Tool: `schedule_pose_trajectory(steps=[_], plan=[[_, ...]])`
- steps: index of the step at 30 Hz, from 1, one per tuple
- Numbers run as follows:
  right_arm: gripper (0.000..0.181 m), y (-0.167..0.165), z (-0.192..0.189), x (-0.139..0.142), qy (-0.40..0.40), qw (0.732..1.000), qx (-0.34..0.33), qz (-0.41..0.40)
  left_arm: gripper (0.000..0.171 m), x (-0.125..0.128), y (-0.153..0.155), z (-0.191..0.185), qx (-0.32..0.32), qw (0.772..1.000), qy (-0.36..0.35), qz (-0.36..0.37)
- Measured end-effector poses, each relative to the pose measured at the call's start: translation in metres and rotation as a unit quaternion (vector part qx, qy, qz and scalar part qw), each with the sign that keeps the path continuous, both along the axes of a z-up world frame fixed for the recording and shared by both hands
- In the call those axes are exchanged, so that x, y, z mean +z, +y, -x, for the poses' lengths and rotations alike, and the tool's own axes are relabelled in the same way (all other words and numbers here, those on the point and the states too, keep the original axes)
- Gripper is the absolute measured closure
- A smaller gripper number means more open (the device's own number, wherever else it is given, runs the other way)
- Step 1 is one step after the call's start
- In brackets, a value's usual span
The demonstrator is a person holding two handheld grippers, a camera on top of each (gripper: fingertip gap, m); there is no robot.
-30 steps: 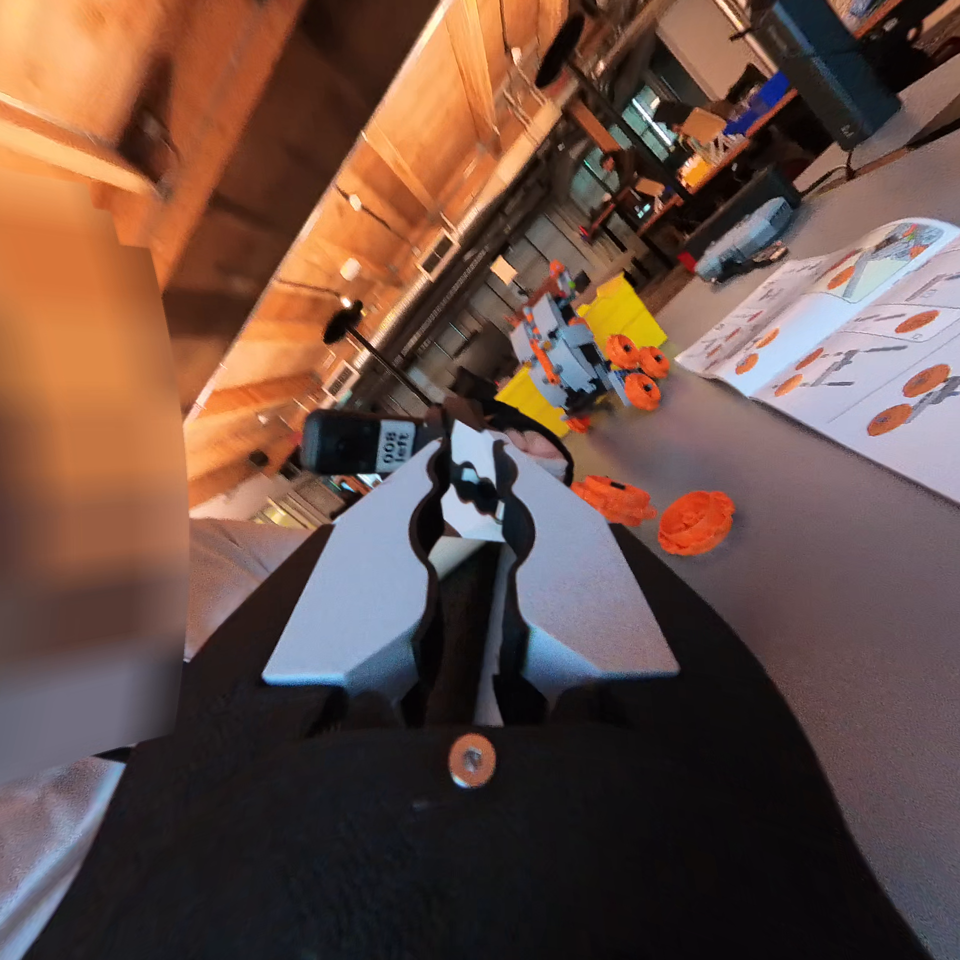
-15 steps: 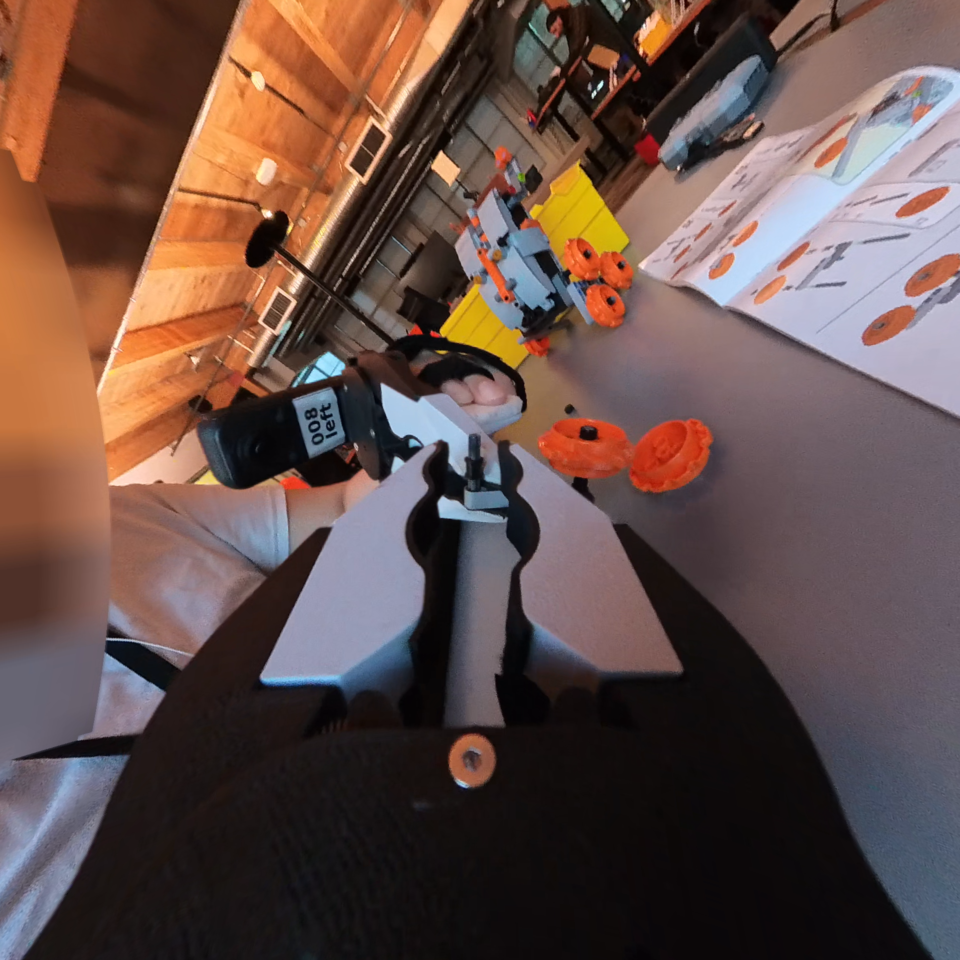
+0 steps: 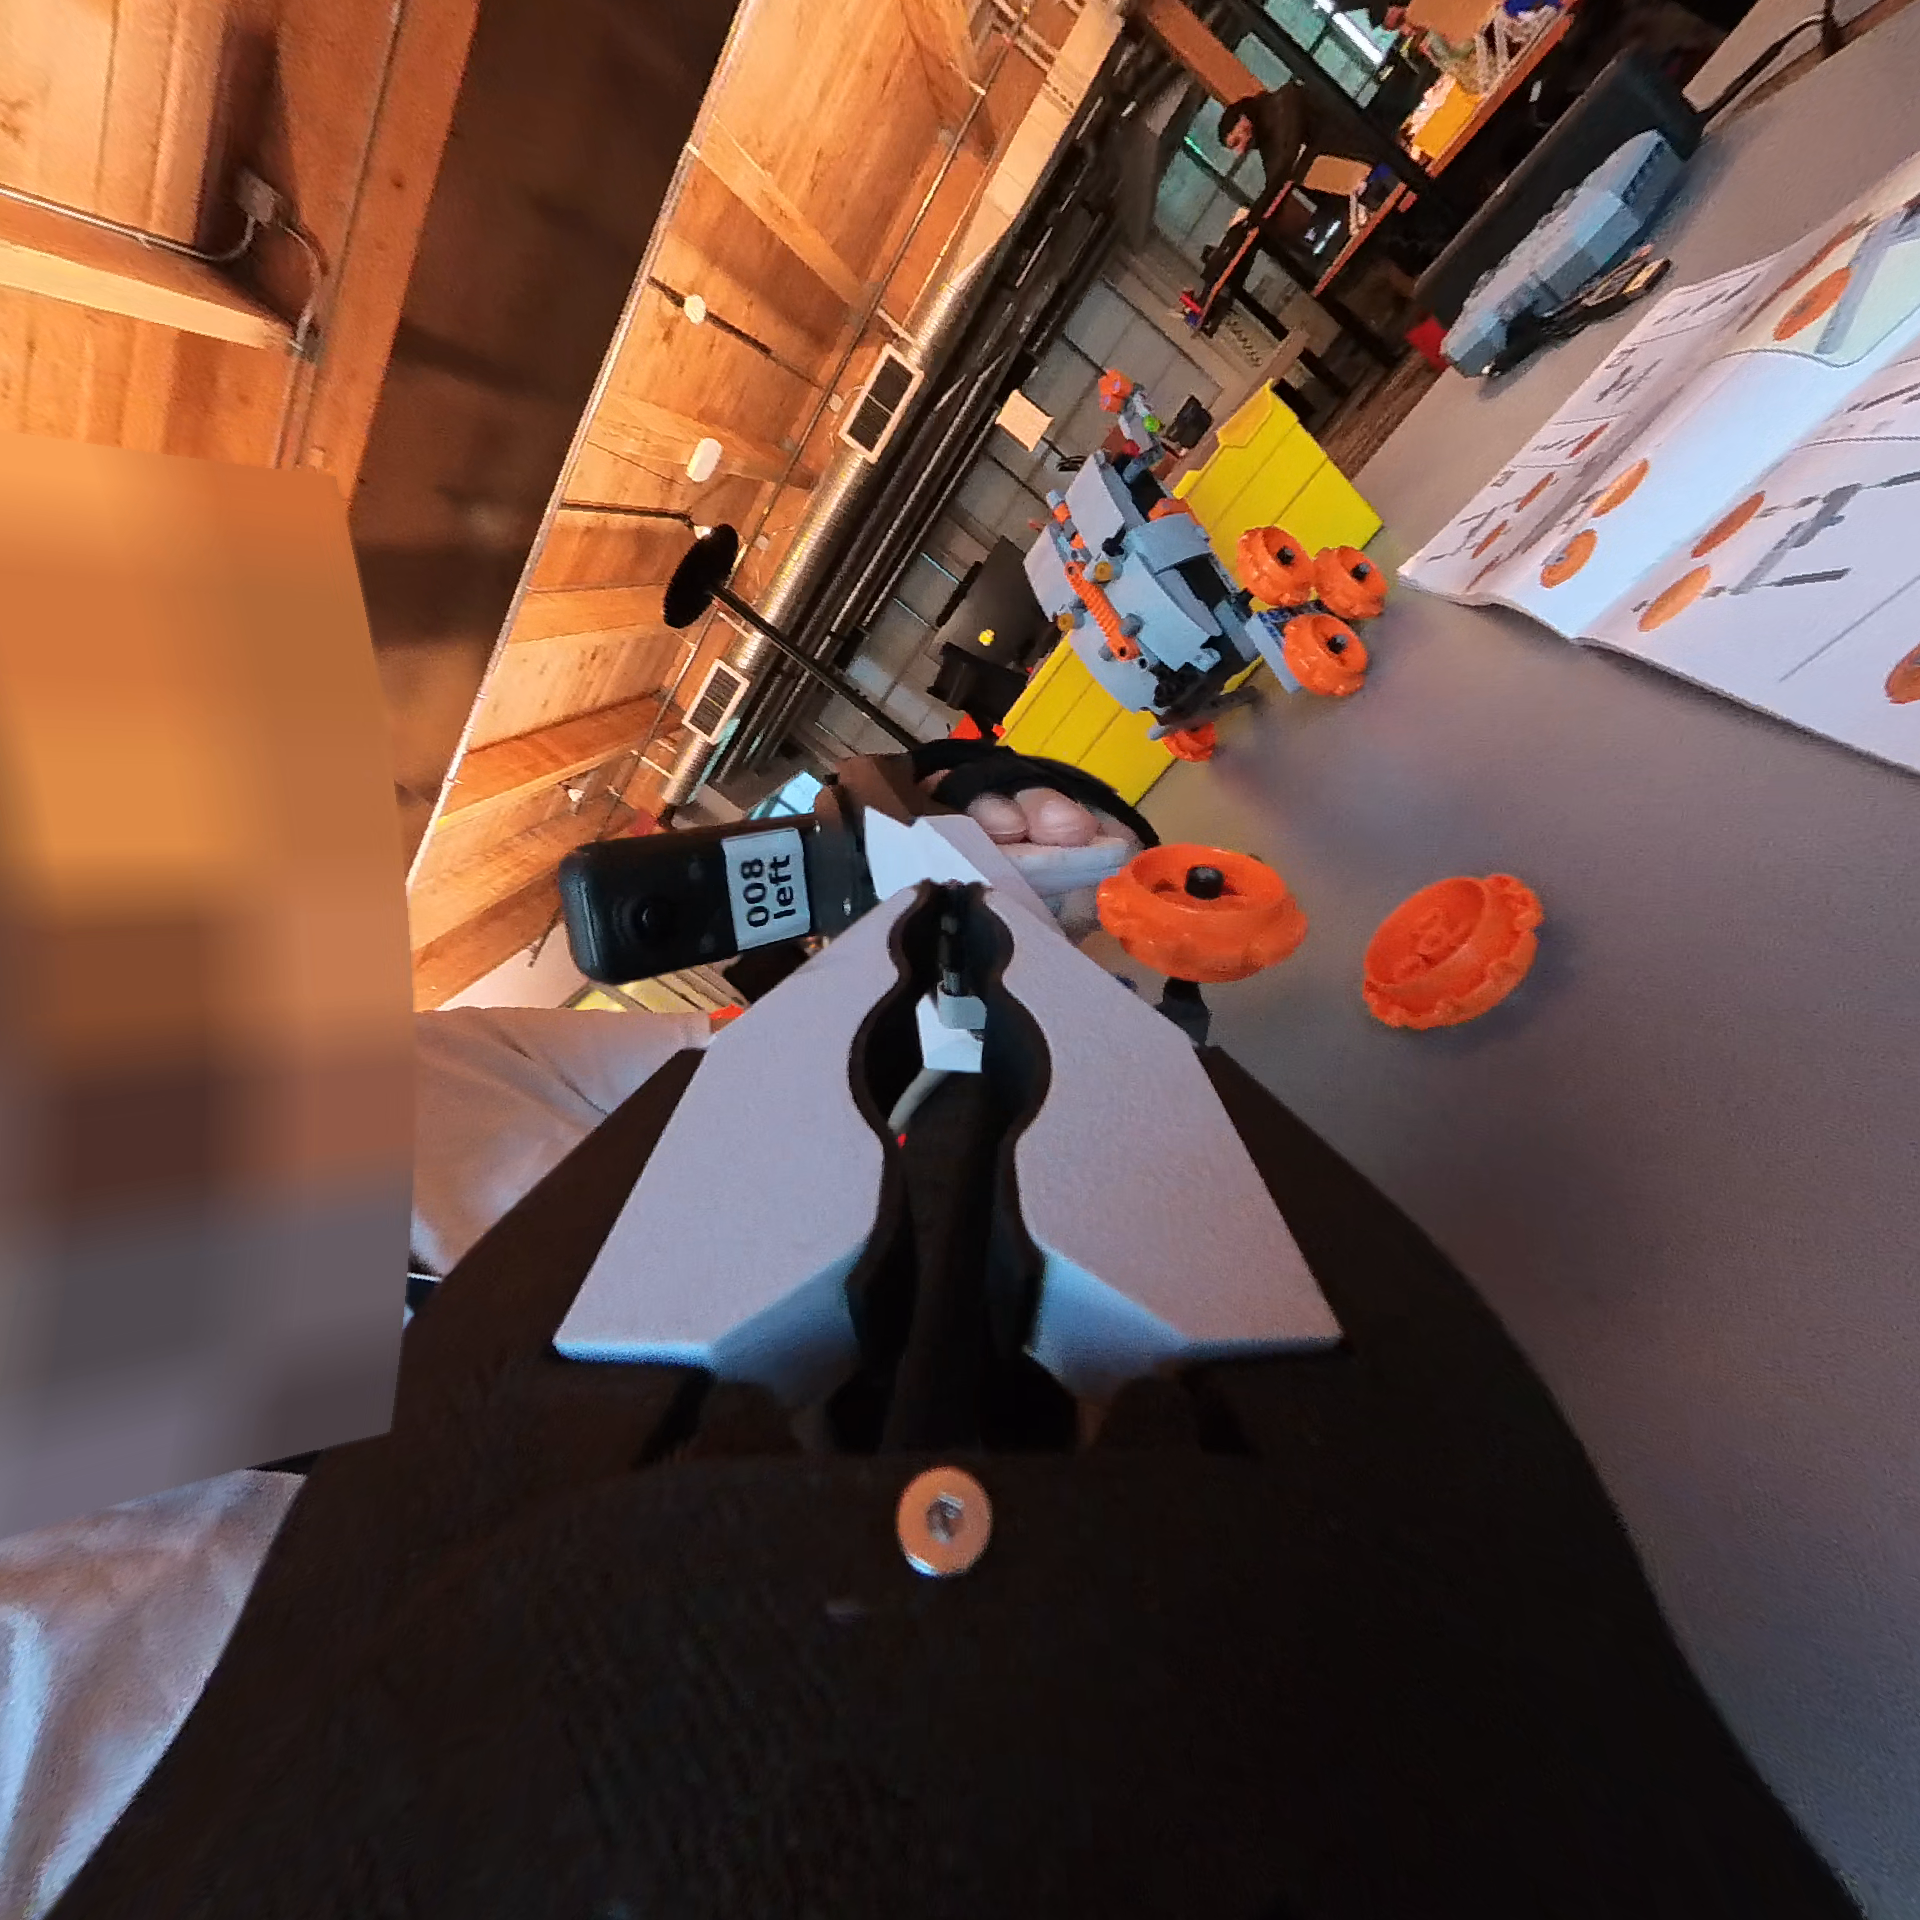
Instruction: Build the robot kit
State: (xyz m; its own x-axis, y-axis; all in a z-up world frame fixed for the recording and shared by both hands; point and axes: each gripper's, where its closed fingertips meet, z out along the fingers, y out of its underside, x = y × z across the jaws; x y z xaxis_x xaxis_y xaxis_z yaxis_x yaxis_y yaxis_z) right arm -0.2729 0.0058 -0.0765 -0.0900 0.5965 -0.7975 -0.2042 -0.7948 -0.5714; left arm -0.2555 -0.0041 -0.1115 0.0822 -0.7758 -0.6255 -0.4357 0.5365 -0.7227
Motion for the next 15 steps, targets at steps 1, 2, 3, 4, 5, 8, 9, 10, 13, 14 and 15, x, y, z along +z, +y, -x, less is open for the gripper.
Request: schedule_pose_trajectory(steps=[1, 2, 3, 4, 5, 8, 9, 10, 13, 14, 15], plan=[[0.178, -0.001, 0.001, 0.001, 0.004, 1.000, 0.006, 0.002, 0.164, 0.001, 0.000, -0.001, -0.001, 1.000, -0.008, 0.006], [0.178, -0.002, 0.002, 0.001, 0.006, 1.000, 0.009, 0.003, 0.164, 0.003, -0.001, -0.001, -0.002, 1.000, -0.015, 0.015], [0.178, -0.003, 0.003, 0.001, 0.006, 1.000, 0.010, 0.002, 0.165, 0.003, -0.001, -0.001, -0.005, 1.000, -0.018, 0.025], [0.178, -0.003, 0.002, 0.002, 0.010, 1.000, 0.011, 0.002, 0.164, 0.004, -0.002, -0.001, -0.009, 0.999, -0.021, 0.033], [0.178, -0.003, 0.001, 0.004, 0.016, 1.000, 0.011, 0.002, 0.164, 0.006, -0.003, 0.000, -0.012, 0.999, -0.027, 0.038], [0.178, -0.001, -0.003, 0.006, 0.024, 1.000, 0.004, 0.004, 0.164, 0.010, -0.001, 0.002, -0.013, 0.998, -0.032, 0.043], [0.178, 0.000, -0.003, 0.006, 0.023, 1.000, 0.004, 0.005, 0.163, 0.010, -0.002, 0.002, -0.015, 0.999, -0.031, 0.038], [0.178, -0.001, -0.003, 0.005, 0.023, 1.000, 0.006, 0.006, 0.164, 0.009, -0.003, 0.002, -0.020, 0.999, -0.029, 0.034], [0.178, -0.002, -0.003, 0.007, 0.032, 0.999, 0.012, 0.009, 0.156, 0.009, -0.008, 0.002, -0.036, 0.998, -0.029, 0.045], [0.178, -0.003, -0.003, 0.008, 0.035, 0.999, 0.014, 0.010, 0.154, 0.009, -0.010, 0.001, -0.040, 0.997, -0.030, 0.055], [0.178, -0.003, -0.003, 0.009, 0.039, 0.999, 0.016, 0.011, 0.152, 0.010, -0.012, 0.001, -0.045, 0.996, -0.033, 0.066]])
